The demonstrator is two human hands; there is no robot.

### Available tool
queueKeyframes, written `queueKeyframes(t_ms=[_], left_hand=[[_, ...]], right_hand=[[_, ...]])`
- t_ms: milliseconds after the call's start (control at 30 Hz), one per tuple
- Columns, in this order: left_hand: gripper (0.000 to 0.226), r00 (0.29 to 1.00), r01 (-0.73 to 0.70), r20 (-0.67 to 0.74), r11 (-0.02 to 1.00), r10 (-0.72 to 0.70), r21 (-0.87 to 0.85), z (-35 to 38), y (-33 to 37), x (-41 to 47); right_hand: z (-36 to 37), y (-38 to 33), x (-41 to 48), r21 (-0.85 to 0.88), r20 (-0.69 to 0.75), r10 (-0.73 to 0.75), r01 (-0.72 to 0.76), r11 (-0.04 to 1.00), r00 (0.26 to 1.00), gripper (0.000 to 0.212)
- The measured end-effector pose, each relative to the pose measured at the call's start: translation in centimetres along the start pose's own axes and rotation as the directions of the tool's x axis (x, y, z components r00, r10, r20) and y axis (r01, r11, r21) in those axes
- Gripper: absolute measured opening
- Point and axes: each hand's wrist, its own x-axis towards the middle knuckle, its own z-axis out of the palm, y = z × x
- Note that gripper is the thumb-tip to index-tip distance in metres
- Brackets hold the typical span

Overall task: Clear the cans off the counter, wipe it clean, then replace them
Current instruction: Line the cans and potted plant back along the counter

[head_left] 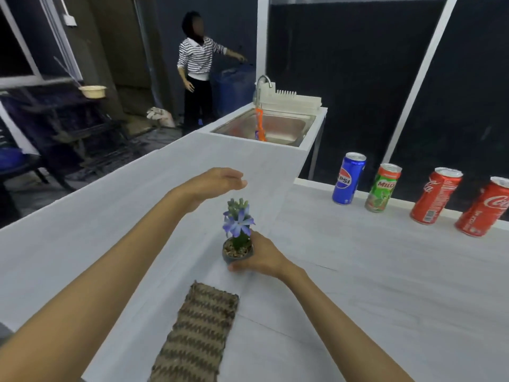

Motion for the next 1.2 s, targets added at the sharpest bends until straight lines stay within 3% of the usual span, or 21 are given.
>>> queueKeyframes(t_ms=[67,167,300,400,600,867,1033,1200], left_hand=[[0.041,1.0,0.005,-0.005,0.999,-0.005,-0.036,0.2,-2.3,0.1],[0.039,0.999,0.006,-0.044,0.999,-0.008,-0.043,1.1,-5.4,0.8],[0.044,0.999,0.006,-0.05,0.986,0.002,0.165,3.8,-8.5,2.1],[0.049,0.993,-0.112,0.066,0.928,0.094,0.355,6.7,-9.5,3.7],[0.055,0.954,-0.3,0.163,0.817,0.252,0.492,11.2,-8.3,8.6],[0.055,0.939,-0.344,0.216,0.766,0.268,0.544,13.6,-8.0,15.1],[0.055,0.935,-0.355,0.218,0.751,0.279,0.557,14.2,-8.5,16.8],[0.056,0.936,-0.353,0.214,0.752,0.28,0.557,14.3,-8.9,17.7]], right_hand=[[0.7,0.0,0.3,0.003,-0.05,-0.006,0.006,1.0,0.999,0.05],[0.6,0.4,0.7,0.003,-0.109,0.017,-0.017,1.0,0.994,0.049],[-2.0,1.3,1.4,0.014,-0.27,0.075,-0.074,0.997,0.96,0.042],[-5.0,2.4,2.2,0.043,-0.412,0.115,-0.107,0.993,0.904,0.037],[-10.8,5.1,4.8,0.088,-0.595,0.167,-0.143,0.986,0.787,0.048],[-15.1,9.7,10.5,0.107,-0.708,0.181,-0.149,0.983,0.682,0.037],[-16.0,12.1,12.8,0.097,-0.68,0.229,-0.224,0.97,0.697,0.065],[-16.0,12.9,13.7,0.118,-0.671,0.233,-0.208,0.971,0.704,0.071]])
